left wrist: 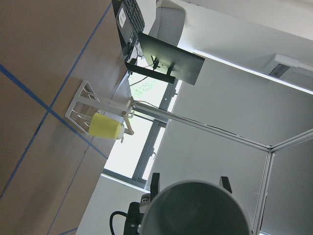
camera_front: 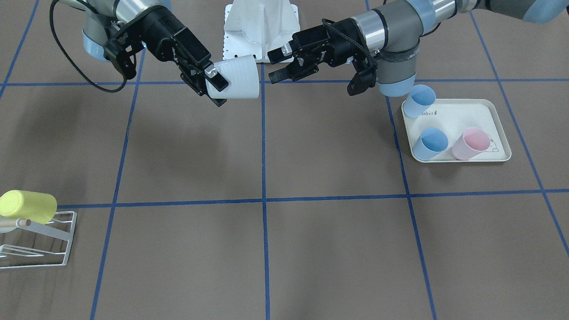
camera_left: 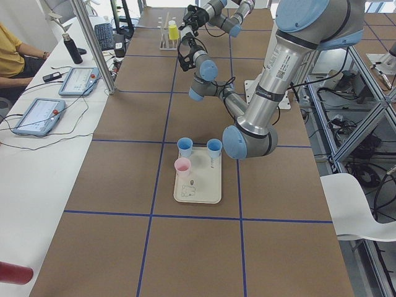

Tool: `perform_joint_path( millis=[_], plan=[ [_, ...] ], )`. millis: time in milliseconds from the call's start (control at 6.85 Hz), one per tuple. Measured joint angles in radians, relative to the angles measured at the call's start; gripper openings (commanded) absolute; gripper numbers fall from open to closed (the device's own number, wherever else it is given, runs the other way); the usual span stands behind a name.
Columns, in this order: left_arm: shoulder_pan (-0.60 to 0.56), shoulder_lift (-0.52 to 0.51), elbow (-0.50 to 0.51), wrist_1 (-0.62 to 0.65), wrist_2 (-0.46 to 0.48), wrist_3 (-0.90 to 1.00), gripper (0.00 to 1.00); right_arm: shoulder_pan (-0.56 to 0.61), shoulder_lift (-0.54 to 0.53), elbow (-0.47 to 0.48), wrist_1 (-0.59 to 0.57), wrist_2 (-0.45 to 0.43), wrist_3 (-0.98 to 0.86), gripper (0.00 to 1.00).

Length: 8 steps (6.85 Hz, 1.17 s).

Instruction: Transfer IKEA cup to right arm and place on rack

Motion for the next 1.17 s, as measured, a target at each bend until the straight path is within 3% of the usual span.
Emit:
perform_joint_path(
  millis=[438,1168],
  plan=[
    [-0.01,0.022,0.001,0.004,0.0,0.038,0.99,0.113,-0.124,0.004,-0.078,-0.025,-0.338,0.0],
    [-0.009,0.034,0.006,0.006,0.005,0.071,0.99,0.314,-0.399,0.007,-0.082,-0.057,-0.808,0.0]
  ],
)
